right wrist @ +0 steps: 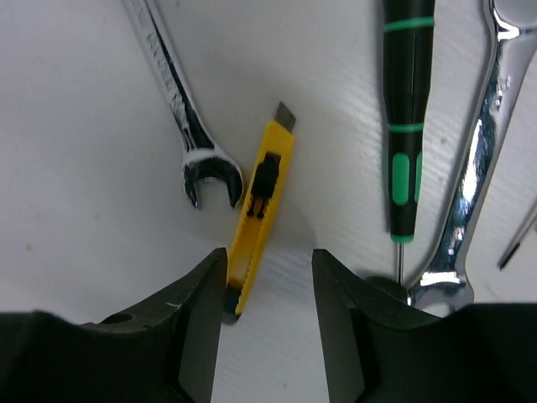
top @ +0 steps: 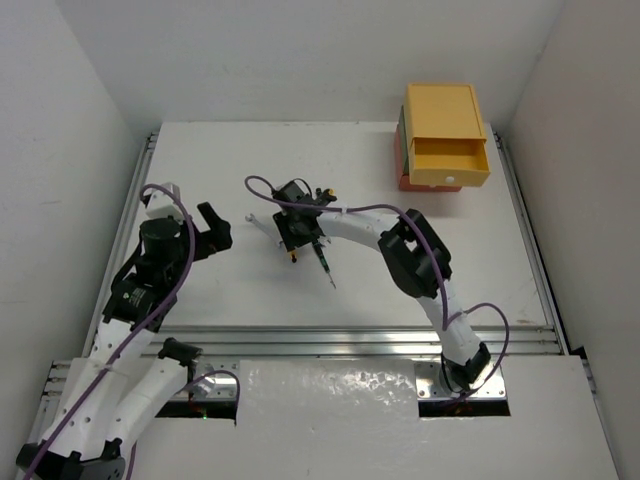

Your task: Sort the tools into containers

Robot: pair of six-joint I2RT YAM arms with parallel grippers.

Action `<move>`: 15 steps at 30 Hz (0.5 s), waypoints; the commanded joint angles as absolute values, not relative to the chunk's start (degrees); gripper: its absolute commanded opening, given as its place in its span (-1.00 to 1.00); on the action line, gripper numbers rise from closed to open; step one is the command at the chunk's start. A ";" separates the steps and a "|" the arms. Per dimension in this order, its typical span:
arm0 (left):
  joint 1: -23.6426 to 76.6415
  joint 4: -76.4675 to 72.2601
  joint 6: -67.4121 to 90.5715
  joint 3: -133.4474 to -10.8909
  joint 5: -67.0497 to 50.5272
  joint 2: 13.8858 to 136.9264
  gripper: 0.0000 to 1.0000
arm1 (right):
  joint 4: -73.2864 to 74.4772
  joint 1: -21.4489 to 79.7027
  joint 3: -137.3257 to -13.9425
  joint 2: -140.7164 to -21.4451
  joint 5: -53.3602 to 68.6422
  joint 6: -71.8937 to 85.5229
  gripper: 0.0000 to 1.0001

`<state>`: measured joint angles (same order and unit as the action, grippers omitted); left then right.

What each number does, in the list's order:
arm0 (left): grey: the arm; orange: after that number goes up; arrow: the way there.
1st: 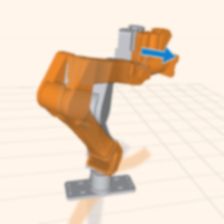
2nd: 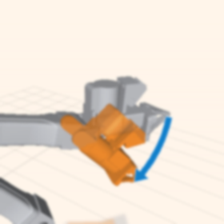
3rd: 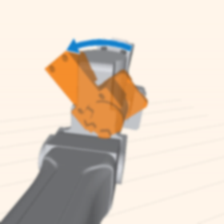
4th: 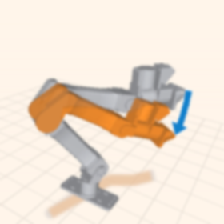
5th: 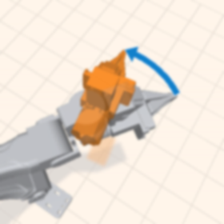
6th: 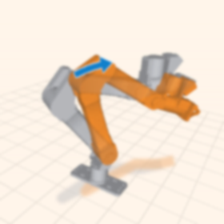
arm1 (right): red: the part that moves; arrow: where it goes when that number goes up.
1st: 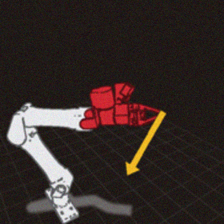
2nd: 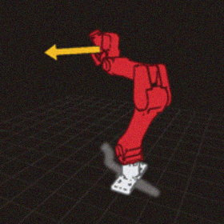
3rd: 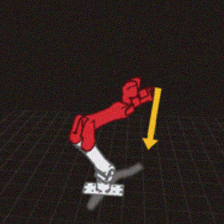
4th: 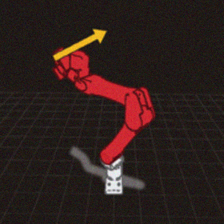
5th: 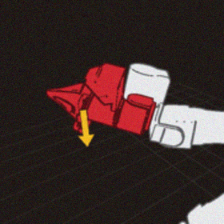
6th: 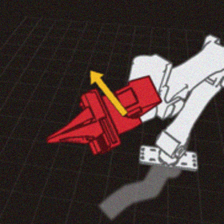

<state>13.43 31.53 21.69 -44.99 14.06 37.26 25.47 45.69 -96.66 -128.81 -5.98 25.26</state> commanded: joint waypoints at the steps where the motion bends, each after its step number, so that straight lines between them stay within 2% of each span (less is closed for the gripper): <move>1: 13.01 29.53 21.62 -45.88 13.10 35.78 0.99 | 28.03 46.23 -102.21 -131.99 -7.38 24.26 -0.09; 4: 13.01 29.44 21.62 -45.79 12.83 35.07 1.00 | 28.74 46.84 -102.83 -133.41 -8.17 24.00 -0.23; 8: 13.01 29.27 21.45 -45.79 12.57 34.45 1.00 | 30.67 48.42 -103.88 -134.82 -11.24 23.73 -0.23; 13: 13.01 29.36 21.45 -45.79 12.57 33.75 0.99 | 31.64 48.69 -103.27 -135.00 -12.30 24.96 -0.69; 15: 13.01 29.27 21.45 -45.70 12.66 33.49 0.99 | 31.55 48.69 -102.57 -133.51 -12.04 25.22 -0.77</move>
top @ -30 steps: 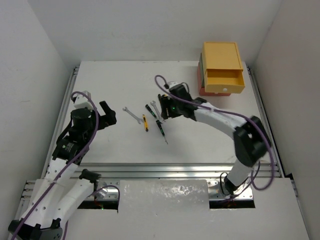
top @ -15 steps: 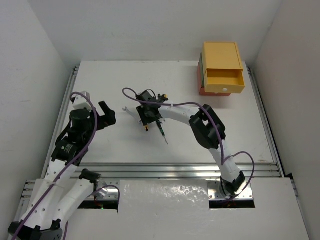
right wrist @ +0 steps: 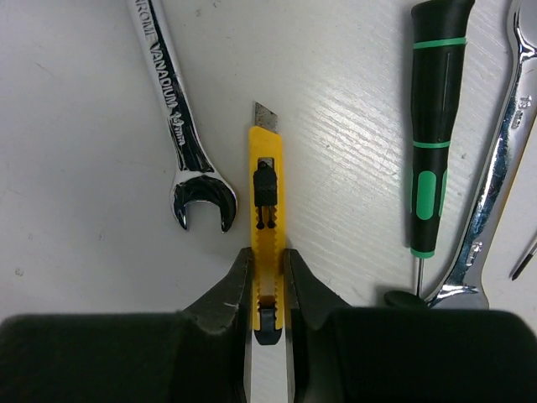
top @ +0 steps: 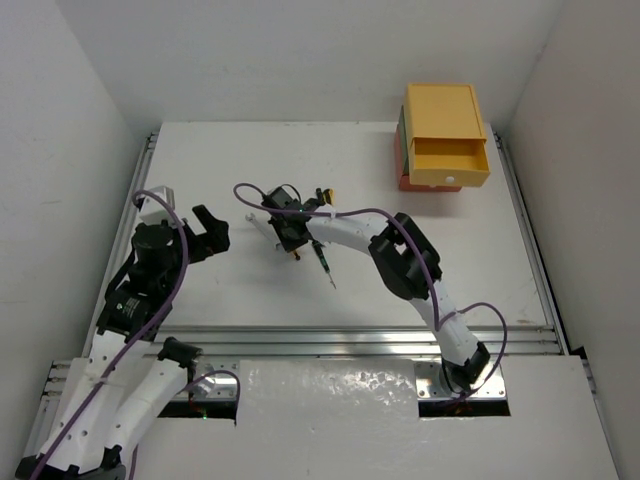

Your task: Sort the tools into containers

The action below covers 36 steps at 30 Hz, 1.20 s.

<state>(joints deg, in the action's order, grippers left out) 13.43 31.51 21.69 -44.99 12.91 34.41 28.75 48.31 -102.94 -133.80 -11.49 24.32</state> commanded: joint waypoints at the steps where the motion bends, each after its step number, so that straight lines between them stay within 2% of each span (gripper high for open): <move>1: 13.01 29.27 21.45 -45.70 12.66 33.49 1.00 | 31.55 48.69 -102.66 -132.90 -11.87 25.22 -0.88; 2: 13.01 29.27 21.45 -45.70 12.66 33.49 1.00 | 31.64 48.78 -102.83 -132.02 -11.69 25.31 -0.95; 7: 13.01 29.27 21.45 -45.70 12.57 33.75 0.99 | 33.48 48.60 -104.50 -121.66 -12.56 22.77 -0.96; 11: 13.01 29.27 21.53 -45.70 12.74 33.49 0.99 | 32.53 44.40 -98.72 -108.49 -15.82 22.32 -0.95; 13: 13.01 29.27 21.53 -45.62 12.83 33.57 1.00 | 31.12 38.01 -93.46 -99.35 -17.31 24.60 -0.93; 14: 13.01 29.27 21.53 -45.70 12.83 33.57 1.00 | 31.03 35.27 -91.69 -96.53 -18.97 30.96 -0.92; 15: 13.01 29.27 21.53 -45.70 12.75 33.66 0.99 | 26.76 29.33 -85.41 -89.98 -19.33 33.29 -0.94; 18: 13.01 29.09 21.45 -45.70 12.31 34.36 1.00 | 20.05 19.47 -78.24 -81.07 -22.30 43.31 -0.95; 23: 13.01 29.36 21.53 -45.70 12.57 34.81 0.99 | 22.85 11.70 -80.51 -79.63 -37.08 56.85 -0.90; 26: 13.01 29.18 21.53 -45.53 12.57 34.02 1.00 | 24.33 5.47 -84.43 -84.26 -32.80 61.60 -0.88; 30: 13.01 29.18 21.53 -45.44 12.66 34.19 0.99 | 30.23 3.26 -90.07 -89.72 -31.47 63.97 -0.88; 36: 13.01 29.18 21.45 -45.53 12.22 34.72 0.99 | 25.31 1.76 -90.25 -95.53 -22.60 63.29 -0.80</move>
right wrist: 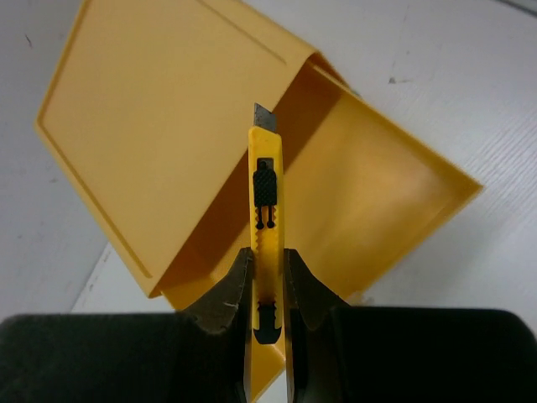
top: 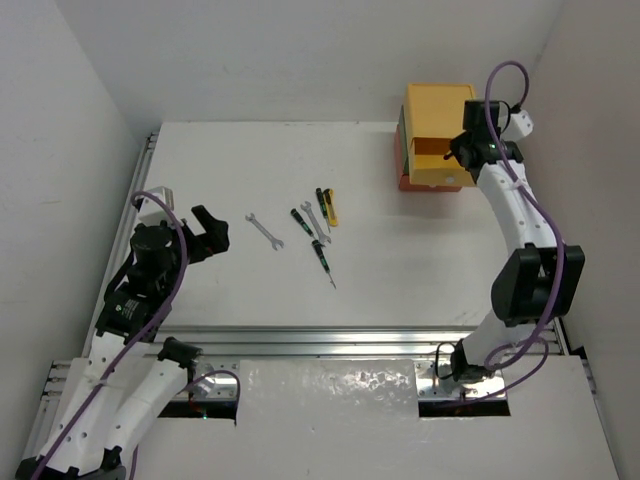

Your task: Sort the tools into containers

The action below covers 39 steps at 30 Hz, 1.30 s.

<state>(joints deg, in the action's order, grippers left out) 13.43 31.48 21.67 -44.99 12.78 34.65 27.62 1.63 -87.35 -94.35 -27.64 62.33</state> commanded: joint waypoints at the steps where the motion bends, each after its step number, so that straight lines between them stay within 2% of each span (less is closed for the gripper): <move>1: 13.01 29.18 21.45 -45.61 12.22 34.72 0.99 | 26.01 1.76 -92.09 -97.28 -20.67 63.11 -0.78; 3: 13.01 29.18 21.45 -45.53 12.30 34.63 1.00 | 25.75 1.76 -92.29 -97.82 -19.34 62.23 -0.73; 5: 13.01 29.09 21.36 -45.62 12.30 34.54 0.99 | 23.39 1.76 -89.76 -96.25 -17.50 61.79 -0.59; 6: 13.01 29.09 21.36 -45.53 12.30 34.54 1.00 | 22.33 1.76 -88.69 -95.37 -17.06 61.35 -0.22; 7: 13.01 29.09 21.36 -45.53 12.30 34.63 1.00 | 20.93 1.84 -87.90 -94.67 -16.79 61.17 -0.01; 8: 13.01 29.09 21.36 -45.61 12.13 34.72 0.99 | 20.40 1.85 -87.02 -93.18 -16.27 60.82 0.11; 13: 13.01 28.92 21.27 -45.62 11.95 34.80 0.99 | 18.81 3.77 -89.20 -91.41 -13.45 54.68 0.31; 15: 13.01 29.09 21.27 -45.70 12.13 34.72 0.99 | 16.63 6.58 -91.14 -91.23 -10.83 46.64 0.32; 19: 12.92 29.18 21.36 -45.70 12.57 34.28 0.99 | 11.24 19.47 -91.76 -94.73 -2.92 26.67 0.36; 22: 12.83 28.83 21.36 -45.44 12.31 33.58 1.00 | 12.82 26.60 -91.23 -101.13 -7.44 15.93 0.36; 31: 12.92 28.48 20.92 -45.35 10.63 33.14 0.99 | 22.58 31.64 -106.24 -127.14 -11.33 10.91 0.06; 39: 12.92 28.12 20.83 -45.18 9.84 32.17 0.99 | 24.16 31.91 -109.42 -133.76 -12.39 9.23 -0.03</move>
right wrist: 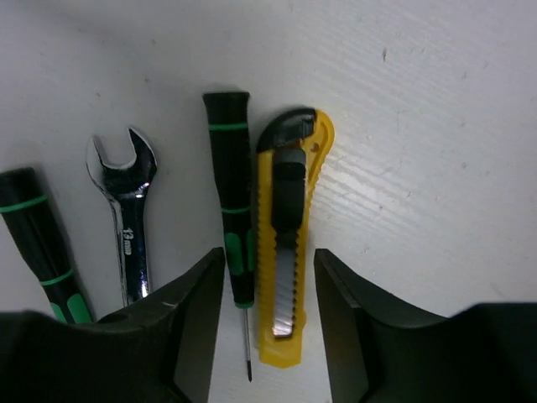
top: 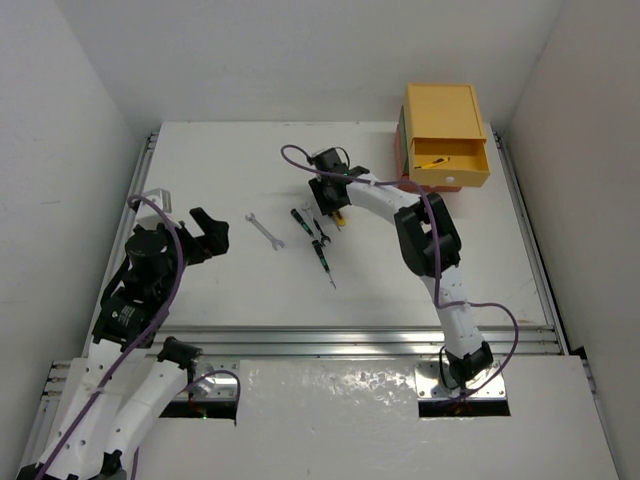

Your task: Sort the tools into containers

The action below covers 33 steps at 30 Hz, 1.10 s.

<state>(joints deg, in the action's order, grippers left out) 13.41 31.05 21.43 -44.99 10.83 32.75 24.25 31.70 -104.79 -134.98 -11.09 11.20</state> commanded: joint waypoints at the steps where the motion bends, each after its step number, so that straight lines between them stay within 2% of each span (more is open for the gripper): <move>1: 12.92 28.12 20.74 -45.18 9.84 31.91 1.00 | 24.34 31.99 -109.51 -134.20 -12.31 9.40 -0.07; 6: 12.92 28.04 20.83 -45.00 9.76 31.38 0.99 | 22.95 30.94 -106.28 -133.69 -9.86 11.25 -0.10; 11: 13.01 27.95 20.74 -45.00 9.41 31.29 0.99 | 20.30 30.41 -101.69 -128.33 -7.56 12.65 0.03; 16: 12.92 27.86 20.74 -45.00 9.14 31.29 0.99 | 20.12 27.43 -100.02 -124.90 -5.98 13.88 0.02; 22: 12.92 27.86 20.65 -45.00 9.05 31.29 1.00 | 22.14 24.61 -100.45 -126.55 -1.06 14.24 -0.01; 33: 12.92 27.77 20.57 -45.00 8.88 31.81 0.99 | 24.43 24.61 -103.45 -130.78 -0.26 12.57 -0.09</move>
